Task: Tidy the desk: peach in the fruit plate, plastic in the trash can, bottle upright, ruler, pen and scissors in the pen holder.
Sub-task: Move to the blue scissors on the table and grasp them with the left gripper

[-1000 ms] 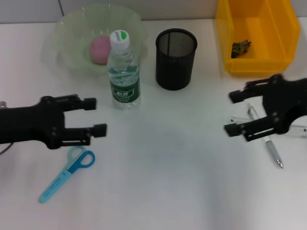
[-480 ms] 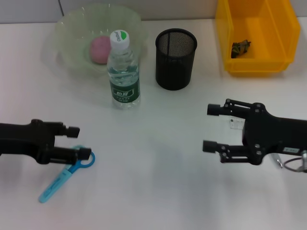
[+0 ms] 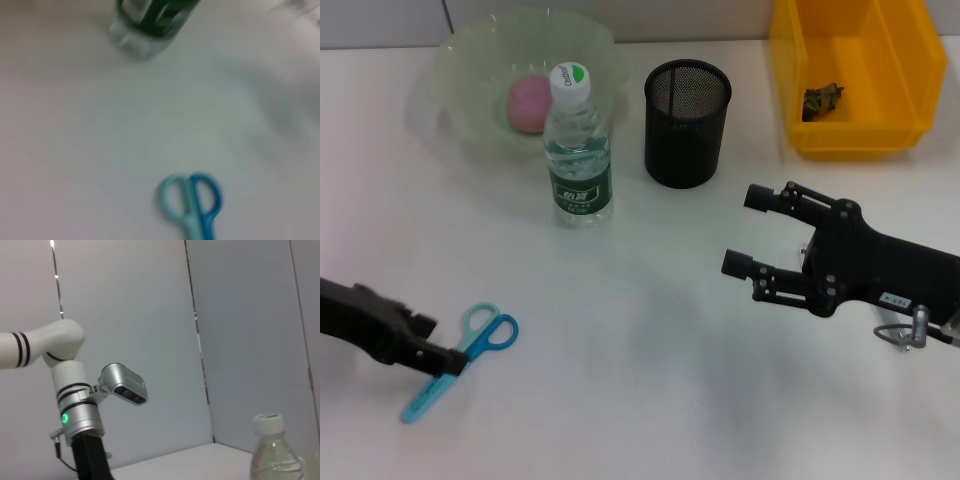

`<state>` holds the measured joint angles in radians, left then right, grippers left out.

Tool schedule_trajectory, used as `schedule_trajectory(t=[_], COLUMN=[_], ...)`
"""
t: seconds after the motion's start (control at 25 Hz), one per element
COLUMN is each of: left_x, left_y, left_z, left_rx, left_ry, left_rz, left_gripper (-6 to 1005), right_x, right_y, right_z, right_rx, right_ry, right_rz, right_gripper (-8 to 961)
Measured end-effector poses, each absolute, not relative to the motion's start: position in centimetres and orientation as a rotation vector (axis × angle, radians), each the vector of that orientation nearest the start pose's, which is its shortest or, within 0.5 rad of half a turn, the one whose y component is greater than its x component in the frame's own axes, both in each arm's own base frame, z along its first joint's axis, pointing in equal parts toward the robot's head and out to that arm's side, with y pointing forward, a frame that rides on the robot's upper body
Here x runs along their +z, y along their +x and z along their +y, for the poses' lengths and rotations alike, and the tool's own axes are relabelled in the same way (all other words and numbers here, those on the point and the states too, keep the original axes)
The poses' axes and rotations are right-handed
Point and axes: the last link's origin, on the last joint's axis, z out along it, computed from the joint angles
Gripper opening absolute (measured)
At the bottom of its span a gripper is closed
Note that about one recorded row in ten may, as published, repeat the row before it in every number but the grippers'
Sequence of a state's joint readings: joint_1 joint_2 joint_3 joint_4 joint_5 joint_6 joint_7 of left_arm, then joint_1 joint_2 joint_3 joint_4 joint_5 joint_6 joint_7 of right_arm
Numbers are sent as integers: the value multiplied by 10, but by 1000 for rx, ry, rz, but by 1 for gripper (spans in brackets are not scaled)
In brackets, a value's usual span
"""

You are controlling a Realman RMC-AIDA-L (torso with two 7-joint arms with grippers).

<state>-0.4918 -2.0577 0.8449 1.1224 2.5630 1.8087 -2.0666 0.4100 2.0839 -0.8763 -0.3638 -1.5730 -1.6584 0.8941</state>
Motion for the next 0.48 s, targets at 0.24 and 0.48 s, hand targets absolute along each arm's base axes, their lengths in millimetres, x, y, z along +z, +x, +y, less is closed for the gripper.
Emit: schedule_trajectory(t=[0.24,0.48], left_x=[52,40], left_y=[-265,-253], left_z=[306,309], left_rx=[458,551], left_ry=[-2634,-2557], left_rz=[-1333,-1393], left_gripper=[811,811], right_x=[-33,-28], right_y=[264,264], right_z=[282,295], right_rx=[1100,1105], right_ry=[-2533,-2422], right_rz=[343,366], right_gripper=[824,824])
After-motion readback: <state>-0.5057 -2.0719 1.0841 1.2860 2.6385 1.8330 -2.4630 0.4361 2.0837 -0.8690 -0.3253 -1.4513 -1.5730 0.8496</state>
